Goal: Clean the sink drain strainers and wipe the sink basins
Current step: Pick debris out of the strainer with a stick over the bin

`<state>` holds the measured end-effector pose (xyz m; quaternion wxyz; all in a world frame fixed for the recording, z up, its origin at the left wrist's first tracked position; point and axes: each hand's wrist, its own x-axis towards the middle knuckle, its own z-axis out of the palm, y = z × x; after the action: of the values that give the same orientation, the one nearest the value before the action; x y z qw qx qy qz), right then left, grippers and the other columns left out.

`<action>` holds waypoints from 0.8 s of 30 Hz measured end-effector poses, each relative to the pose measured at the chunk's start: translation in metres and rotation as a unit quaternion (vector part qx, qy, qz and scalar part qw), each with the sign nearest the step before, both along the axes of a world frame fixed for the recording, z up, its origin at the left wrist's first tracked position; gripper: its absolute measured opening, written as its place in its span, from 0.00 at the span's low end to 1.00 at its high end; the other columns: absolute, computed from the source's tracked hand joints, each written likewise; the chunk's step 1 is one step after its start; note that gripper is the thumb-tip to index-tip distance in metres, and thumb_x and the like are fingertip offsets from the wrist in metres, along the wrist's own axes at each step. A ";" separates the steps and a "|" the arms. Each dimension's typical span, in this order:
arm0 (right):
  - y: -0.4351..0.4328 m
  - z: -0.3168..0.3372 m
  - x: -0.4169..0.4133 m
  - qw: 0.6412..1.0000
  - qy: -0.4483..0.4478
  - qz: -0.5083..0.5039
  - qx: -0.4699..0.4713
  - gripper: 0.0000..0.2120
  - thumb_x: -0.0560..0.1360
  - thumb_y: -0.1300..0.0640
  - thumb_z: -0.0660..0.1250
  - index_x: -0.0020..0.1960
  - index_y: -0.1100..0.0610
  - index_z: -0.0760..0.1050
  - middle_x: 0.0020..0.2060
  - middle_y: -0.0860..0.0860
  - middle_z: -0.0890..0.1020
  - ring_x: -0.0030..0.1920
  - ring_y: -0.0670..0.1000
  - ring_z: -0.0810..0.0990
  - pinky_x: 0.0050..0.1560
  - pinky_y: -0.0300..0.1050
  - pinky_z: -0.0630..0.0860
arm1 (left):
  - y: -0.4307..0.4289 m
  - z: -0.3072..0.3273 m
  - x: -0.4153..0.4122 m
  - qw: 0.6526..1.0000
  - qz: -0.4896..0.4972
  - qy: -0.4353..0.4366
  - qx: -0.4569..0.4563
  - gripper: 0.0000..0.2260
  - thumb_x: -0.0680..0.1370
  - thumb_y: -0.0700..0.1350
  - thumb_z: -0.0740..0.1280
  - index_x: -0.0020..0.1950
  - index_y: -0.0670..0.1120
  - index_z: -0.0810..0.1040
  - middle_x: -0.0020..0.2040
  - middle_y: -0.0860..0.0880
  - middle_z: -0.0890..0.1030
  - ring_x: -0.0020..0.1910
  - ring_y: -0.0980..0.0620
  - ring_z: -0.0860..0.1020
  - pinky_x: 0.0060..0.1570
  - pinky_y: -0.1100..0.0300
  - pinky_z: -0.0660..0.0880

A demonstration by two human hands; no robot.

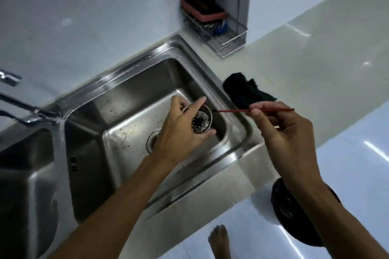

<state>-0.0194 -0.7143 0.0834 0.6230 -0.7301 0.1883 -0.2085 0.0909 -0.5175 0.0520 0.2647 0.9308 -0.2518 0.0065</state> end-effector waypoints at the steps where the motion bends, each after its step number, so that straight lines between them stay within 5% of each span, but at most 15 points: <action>1: -0.018 0.004 -0.015 1.000 -0.002 -0.024 0.001 0.03 0.78 0.53 0.71 0.50 0.47 0.84 0.45 0.43 0.87 0.46 0.43 0.84 0.42 0.31 0.76 | -0.028 0.008 -0.008 1.000 -0.019 -0.016 -0.009 0.40 0.68 0.55 0.81 0.77 0.53 0.71 0.59 0.52 0.65 0.56 0.56 0.74 0.58 0.68 0.70; 4: -0.073 0.010 -0.064 0.996 -0.004 -0.090 0.015 0.03 0.79 0.50 0.71 0.50 0.46 0.83 0.46 0.42 0.87 0.48 0.44 0.84 0.47 0.41 0.79 | -0.111 0.022 -0.038 0.996 -0.076 -0.027 -0.031 0.44 0.68 0.55 0.81 0.80 0.54 0.64 0.62 0.54 0.67 0.55 0.61 0.71 0.56 0.71 0.68; 11: -0.173 -0.020 -0.180 0.974 0.037 -0.220 0.038 0.03 0.79 0.50 0.70 0.49 0.42 0.83 0.47 0.40 0.87 0.49 0.44 0.84 0.51 0.49 0.81 | -0.258 -0.003 -0.122 0.975 -0.217 0.024 -0.034 0.47 0.67 0.48 0.83 0.80 0.50 0.62 0.64 0.48 0.70 0.61 0.48 0.77 0.60 0.54 0.79; 15: -0.191 -0.064 -0.230 0.968 0.088 -0.233 0.035 0.04 0.78 0.52 0.71 0.48 0.43 0.84 0.44 0.41 0.86 0.47 0.45 0.84 0.50 0.45 0.81 | -0.307 -0.051 -0.169 0.951 -0.304 0.016 -0.054 0.42 0.68 0.47 0.82 0.78 0.44 0.66 0.61 0.47 0.73 0.60 0.51 0.77 0.58 0.65 0.74; 20: -0.194 -0.145 -0.272 0.954 0.135 -0.267 0.016 0.05 0.78 0.54 0.72 0.51 0.46 0.85 0.47 0.37 0.85 0.51 0.40 0.82 0.52 0.35 0.78 | -0.335 -0.132 -0.214 0.934 -0.339 0.100 -0.045 0.45 0.68 0.52 0.82 0.78 0.51 0.61 0.63 0.53 0.73 0.60 0.60 0.74 0.55 0.77 0.70; 24: -0.190 -0.223 -0.289 0.936 0.156 -0.314 0.031 0.08 0.78 0.55 0.71 0.53 0.45 0.85 0.47 0.33 0.83 0.52 0.41 0.82 0.55 0.42 0.79 | -0.340 -0.205 -0.234 0.931 -0.335 0.142 -0.019 0.46 0.67 0.52 0.83 0.77 0.54 0.60 0.63 0.51 0.76 0.60 0.57 0.77 0.54 0.74 0.73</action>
<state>-0.3086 -0.9039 -0.1397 0.5112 -0.6373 0.5090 -0.2710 -0.1432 -0.8571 -0.1534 0.3019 0.7786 -0.5086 -0.2097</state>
